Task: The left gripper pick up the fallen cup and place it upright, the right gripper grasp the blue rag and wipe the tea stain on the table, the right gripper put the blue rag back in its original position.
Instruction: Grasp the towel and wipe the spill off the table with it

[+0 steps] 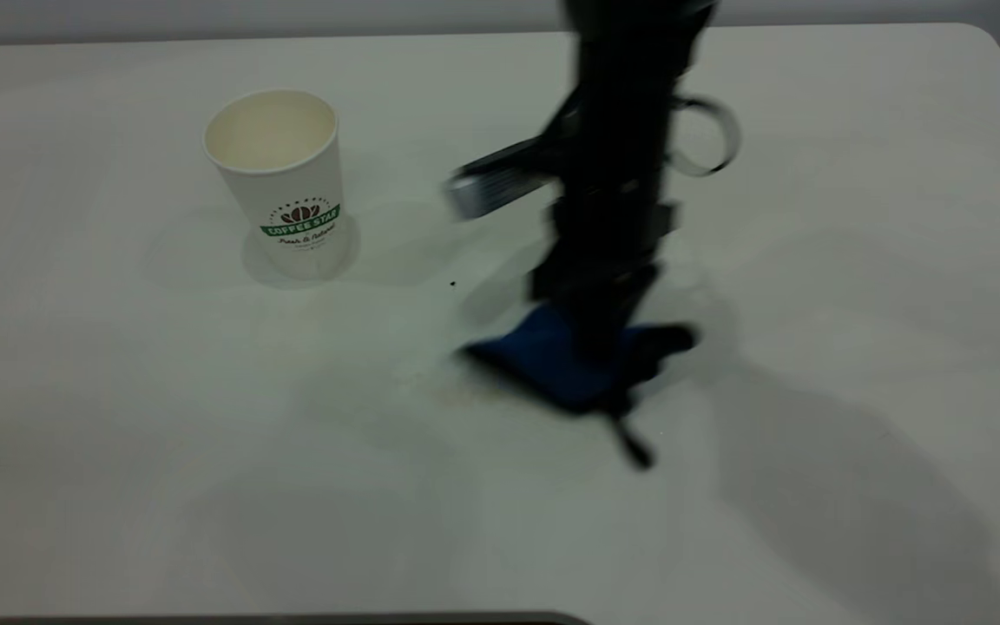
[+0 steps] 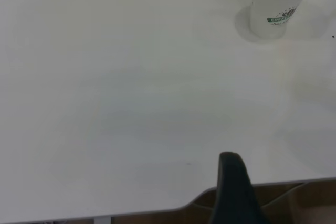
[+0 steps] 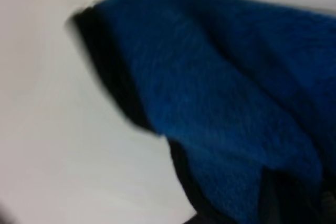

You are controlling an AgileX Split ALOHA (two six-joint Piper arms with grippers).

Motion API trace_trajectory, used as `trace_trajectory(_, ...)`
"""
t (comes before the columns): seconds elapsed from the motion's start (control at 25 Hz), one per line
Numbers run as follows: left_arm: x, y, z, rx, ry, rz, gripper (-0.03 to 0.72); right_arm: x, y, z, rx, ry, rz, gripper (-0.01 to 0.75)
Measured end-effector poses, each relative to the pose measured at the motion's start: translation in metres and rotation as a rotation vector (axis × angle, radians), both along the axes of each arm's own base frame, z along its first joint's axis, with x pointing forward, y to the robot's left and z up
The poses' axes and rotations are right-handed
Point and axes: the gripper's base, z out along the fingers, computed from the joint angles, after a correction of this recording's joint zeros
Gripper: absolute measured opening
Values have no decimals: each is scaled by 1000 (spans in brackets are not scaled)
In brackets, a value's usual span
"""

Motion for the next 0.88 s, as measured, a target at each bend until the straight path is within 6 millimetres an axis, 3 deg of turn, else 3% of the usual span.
trace_trajectory(0.24,0,0,0,0,0,0,523,39,-82,2,-117,-55,-230,50)
trace_trajectory(0.4,0,0,0,0,0,0,523,53,-114,4,-155,-95,-361,55)
trace_trajectory(0.6,0,0,0,0,0,0,523,59,-119,10,-204,-173,-408,119)
trace_trajectory(0.76,0,0,0,0,0,0,523,63,-116,30,-215,-230,-411,296)
trace_trajectory(0.88,0,0,0,0,0,0,523,65,-106,67,-192,-282,-407,459)
